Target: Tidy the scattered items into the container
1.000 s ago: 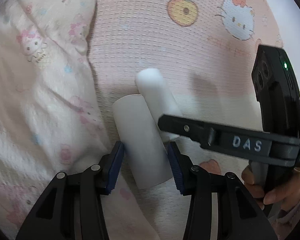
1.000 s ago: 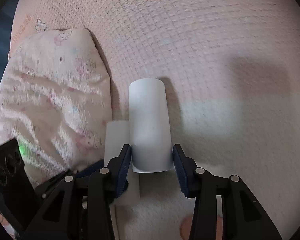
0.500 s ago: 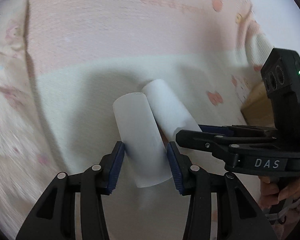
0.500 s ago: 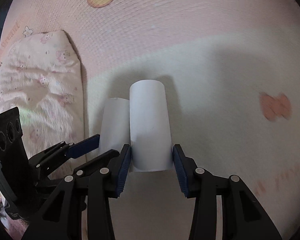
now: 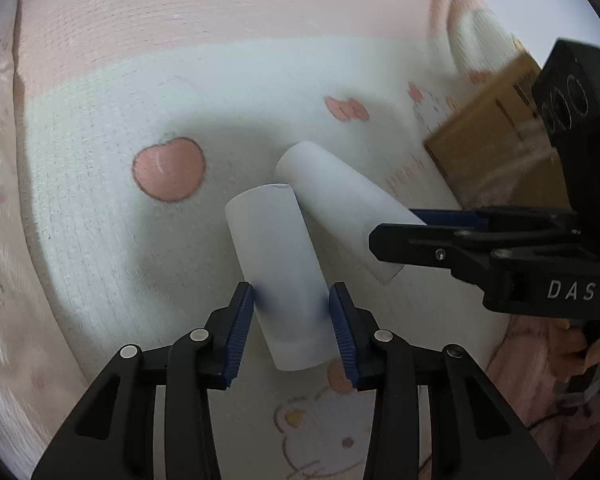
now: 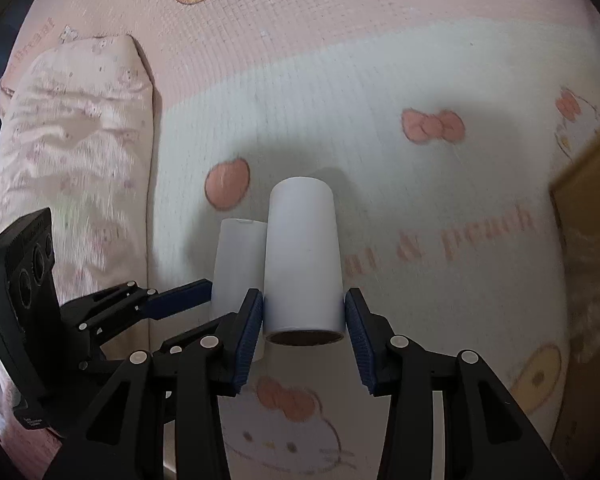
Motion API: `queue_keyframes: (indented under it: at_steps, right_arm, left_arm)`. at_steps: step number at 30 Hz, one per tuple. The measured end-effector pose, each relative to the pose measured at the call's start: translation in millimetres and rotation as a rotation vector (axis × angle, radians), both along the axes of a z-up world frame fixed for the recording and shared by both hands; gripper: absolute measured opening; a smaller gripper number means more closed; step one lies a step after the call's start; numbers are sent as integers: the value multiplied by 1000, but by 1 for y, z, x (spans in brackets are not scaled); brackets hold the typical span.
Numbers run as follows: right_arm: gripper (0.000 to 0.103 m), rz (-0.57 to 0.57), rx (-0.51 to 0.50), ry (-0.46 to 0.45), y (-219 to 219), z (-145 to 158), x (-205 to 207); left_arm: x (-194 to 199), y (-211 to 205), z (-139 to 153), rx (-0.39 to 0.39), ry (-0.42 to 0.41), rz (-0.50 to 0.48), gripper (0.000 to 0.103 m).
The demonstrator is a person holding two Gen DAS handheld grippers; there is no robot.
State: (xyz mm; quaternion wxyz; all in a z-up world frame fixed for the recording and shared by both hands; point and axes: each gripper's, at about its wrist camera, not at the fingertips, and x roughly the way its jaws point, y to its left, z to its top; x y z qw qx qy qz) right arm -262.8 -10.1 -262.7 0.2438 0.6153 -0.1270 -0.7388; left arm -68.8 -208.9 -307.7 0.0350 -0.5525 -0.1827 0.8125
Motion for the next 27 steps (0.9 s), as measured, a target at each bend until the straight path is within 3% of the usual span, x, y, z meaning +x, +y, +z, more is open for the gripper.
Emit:
queue_keyframes:
  at_steps: [8, 14, 23, 25, 27]
  right_arm:
    - [40, 47, 36, -35, 15, -8, 31]
    - [40, 70, 42, -97, 19, -22, 50]
    - [41, 78, 42, -130, 21, -33, 62]
    - [43, 88, 48, -134, 19, -31, 62]
    - [52, 92, 51, -130, 22, -28, 64]
  left_arm:
    - [13, 17, 4, 2, -32, 25, 43]
    - [15, 37, 7, -50, -28, -8, 40]
    - [14, 35, 6, -14, -57, 33, 40]
    - [15, 32, 5, 13, -75, 46, 42]
    - [16, 28, 3, 39, -103, 63, 53]
